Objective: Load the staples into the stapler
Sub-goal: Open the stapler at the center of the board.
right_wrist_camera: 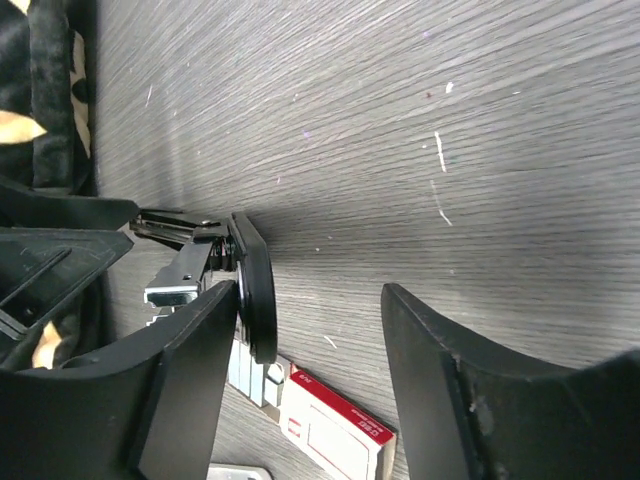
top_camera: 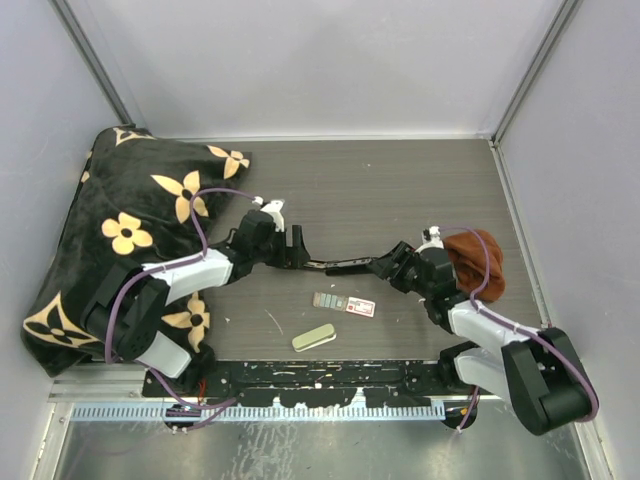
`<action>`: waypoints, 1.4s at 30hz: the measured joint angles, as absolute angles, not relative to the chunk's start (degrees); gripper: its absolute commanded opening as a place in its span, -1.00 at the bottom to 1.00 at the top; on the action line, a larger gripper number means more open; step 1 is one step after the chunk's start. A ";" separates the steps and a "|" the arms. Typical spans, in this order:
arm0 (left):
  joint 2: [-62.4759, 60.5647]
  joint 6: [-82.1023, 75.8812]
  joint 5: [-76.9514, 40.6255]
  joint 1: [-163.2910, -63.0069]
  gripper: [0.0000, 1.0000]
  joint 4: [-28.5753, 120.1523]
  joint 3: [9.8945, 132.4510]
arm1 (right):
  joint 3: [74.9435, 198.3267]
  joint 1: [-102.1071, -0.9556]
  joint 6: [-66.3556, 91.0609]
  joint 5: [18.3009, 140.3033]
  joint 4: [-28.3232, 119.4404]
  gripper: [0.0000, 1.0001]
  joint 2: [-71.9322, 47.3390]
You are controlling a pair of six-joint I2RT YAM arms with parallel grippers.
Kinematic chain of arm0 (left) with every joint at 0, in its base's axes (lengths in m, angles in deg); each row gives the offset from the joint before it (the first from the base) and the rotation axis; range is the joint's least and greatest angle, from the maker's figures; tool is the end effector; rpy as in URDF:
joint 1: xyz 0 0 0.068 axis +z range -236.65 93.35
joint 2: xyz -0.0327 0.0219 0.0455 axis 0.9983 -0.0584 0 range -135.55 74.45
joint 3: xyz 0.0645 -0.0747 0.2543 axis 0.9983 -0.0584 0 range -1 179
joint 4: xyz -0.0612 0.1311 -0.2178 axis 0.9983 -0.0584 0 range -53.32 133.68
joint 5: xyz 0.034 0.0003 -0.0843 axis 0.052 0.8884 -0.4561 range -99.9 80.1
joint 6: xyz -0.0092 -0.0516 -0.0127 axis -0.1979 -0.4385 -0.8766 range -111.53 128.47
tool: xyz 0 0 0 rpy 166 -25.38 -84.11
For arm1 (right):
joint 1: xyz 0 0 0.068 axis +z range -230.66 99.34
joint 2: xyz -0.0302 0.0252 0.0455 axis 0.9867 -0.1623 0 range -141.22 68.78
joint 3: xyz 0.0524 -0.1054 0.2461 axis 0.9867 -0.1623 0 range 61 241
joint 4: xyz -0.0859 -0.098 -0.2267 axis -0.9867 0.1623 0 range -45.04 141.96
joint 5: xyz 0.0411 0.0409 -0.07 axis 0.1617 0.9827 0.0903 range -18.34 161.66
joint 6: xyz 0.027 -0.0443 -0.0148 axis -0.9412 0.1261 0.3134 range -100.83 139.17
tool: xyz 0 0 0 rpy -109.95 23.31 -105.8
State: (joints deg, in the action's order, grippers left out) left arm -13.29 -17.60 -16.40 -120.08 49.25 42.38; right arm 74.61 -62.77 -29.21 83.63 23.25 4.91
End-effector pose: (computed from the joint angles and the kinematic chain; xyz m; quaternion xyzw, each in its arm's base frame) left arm 0.2581 -0.1751 0.1803 0.0822 0.8970 -0.2584 0.3492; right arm 0.1901 0.0691 0.1485 0.1734 0.8388 0.3528 0.3765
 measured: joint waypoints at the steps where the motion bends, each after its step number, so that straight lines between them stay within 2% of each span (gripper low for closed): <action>1: -13.08 -17.57 -16.40 -120.08 0.68 49.25 42.25 | 74.34 -62.77 -29.13 82.93 24.14 0.38 6.11; 5: -12.16 -17.62 -16.43 -120.08 0.70 49.27 41.88 | 73.60 -62.79 -28.54 80.20 27.36 0.42 10.61; 11: -11.55 -17.70 -17.17 -120.08 0.68 49.49 41.83 | 73.51 -62.79 -27.79 78.51 29.52 0.29 12.51; 18: -11.55 -18.19 -17.74 -120.08 0.50 49.95 41.11 | 73.21 -62.79 -27.99 78.58 29.24 0.40 12.51; 33: -13.25 -19.61 -17.06 -120.08 0.43 54.65 38.27 | 68.27 -63.23 -34.94 79.89 24.06 0.44 12.78; 42: -14.23 -19.61 -15.36 -120.08 0.43 54.21 36.67 | 67.13 -63.51 -36.49 78.67 27.69 0.45 18.72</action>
